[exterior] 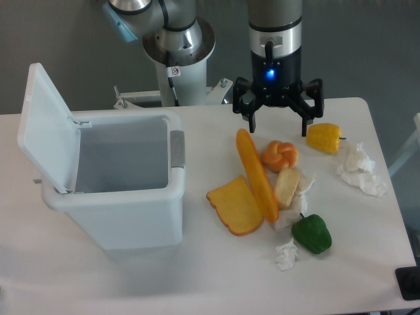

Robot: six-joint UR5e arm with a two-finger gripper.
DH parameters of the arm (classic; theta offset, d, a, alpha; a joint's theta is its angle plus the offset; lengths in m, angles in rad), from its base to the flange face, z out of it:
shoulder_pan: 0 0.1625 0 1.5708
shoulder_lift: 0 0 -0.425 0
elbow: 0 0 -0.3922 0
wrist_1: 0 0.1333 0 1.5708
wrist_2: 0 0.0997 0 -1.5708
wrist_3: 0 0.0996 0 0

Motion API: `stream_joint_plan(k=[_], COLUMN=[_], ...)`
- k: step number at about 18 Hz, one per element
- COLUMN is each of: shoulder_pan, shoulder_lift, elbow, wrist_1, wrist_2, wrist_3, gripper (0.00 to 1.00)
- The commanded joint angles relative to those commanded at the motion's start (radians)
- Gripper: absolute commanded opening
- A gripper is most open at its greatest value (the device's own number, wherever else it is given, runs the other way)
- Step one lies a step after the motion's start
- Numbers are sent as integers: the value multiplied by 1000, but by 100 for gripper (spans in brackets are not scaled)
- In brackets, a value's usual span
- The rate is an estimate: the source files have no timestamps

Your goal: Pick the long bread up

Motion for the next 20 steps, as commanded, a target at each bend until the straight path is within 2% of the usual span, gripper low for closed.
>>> stream_joint_plan(k=[11, 20], shoulder_pan=[0, 8], shoulder_lift=[-2, 0], elbow=[-5, -106], wrist_1=[6, 28], wrist_2=[6, 3], wrist_3=[-2, -3], gripper=[100, 100])
